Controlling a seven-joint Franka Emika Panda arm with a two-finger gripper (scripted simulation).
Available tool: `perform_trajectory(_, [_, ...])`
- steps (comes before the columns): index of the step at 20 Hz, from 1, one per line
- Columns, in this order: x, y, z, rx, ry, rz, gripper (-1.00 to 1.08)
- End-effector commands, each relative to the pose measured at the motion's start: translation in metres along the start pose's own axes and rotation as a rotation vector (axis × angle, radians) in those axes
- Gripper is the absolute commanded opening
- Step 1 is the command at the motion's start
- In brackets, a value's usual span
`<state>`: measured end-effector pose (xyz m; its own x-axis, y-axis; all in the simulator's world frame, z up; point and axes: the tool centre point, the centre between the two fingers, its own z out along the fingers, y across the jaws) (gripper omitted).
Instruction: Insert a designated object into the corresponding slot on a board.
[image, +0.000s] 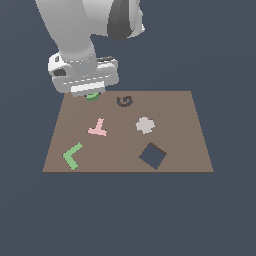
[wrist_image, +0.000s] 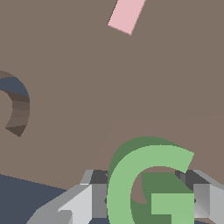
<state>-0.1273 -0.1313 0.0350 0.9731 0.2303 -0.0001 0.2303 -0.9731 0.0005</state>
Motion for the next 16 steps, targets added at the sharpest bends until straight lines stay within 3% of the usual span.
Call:
perform_trajectory(1, [-0.003, -0.007, 0.000, 0.000, 0.000, 0.092, -1.00])
perform_trajectory(16, [-0.006, -0.051, -0.002, 0.000, 0.001, 0.641, -1.00])
